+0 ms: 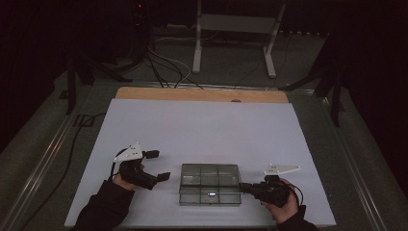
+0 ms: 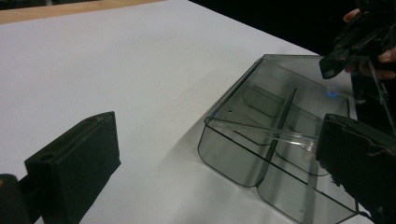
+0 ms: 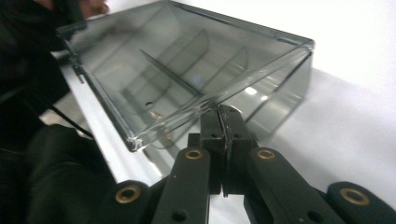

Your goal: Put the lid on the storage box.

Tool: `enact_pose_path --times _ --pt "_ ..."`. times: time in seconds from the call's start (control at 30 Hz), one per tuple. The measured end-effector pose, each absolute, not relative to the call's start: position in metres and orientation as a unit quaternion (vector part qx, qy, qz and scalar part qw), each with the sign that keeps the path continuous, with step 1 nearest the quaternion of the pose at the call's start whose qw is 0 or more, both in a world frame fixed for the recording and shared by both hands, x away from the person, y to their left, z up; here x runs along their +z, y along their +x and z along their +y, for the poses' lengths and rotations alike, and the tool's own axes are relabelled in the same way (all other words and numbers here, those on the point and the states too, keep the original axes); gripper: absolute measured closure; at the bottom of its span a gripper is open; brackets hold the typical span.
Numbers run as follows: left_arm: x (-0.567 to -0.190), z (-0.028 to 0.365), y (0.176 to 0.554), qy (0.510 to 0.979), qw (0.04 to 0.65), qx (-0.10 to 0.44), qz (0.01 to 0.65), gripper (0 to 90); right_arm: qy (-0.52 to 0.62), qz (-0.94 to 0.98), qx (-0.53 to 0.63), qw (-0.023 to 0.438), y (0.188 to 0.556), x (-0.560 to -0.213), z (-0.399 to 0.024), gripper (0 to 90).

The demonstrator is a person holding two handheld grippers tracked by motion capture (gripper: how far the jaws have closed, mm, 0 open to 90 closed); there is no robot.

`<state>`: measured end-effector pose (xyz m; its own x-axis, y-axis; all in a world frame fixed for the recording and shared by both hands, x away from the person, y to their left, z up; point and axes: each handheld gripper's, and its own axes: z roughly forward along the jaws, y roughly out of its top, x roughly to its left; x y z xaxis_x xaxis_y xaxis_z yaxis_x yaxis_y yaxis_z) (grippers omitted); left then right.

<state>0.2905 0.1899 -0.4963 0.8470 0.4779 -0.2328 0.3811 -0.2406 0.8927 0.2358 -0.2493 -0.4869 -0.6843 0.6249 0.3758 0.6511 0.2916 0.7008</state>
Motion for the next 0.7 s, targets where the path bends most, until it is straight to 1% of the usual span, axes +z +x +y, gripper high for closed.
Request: enact_pose_path --times 0.17,0.43,0.5,0.63,0.7 --pt "-0.496 0.190 0.291 0.787 0.552 0.044 0.273 1.5 -0.386 -0.822 -0.418 -0.023 0.232 -0.485 -0.245 89.8" --pt "-0.497 0.190 0.290 0.787 0.551 0.043 0.272 1.5 -0.376 -0.841 -0.386 -0.056 0.230 -0.487 -0.239 89.3" --pt "-0.497 0.189 0.290 0.789 0.549 0.043 0.272 1.5 -0.372 -0.847 -0.372 -0.074 0.230 -0.488 -0.238 88.6" --pt "-0.498 0.189 0.291 0.790 0.549 0.043 0.270 1.5 -0.368 -0.850 -0.367 -0.090 0.230 -0.487 -0.237 86.7" --pt "-0.498 0.189 0.291 0.790 0.548 0.042 0.271 1.5 -0.370 -0.845 -0.377 -0.085 0.231 -0.485 -0.239 86.6"
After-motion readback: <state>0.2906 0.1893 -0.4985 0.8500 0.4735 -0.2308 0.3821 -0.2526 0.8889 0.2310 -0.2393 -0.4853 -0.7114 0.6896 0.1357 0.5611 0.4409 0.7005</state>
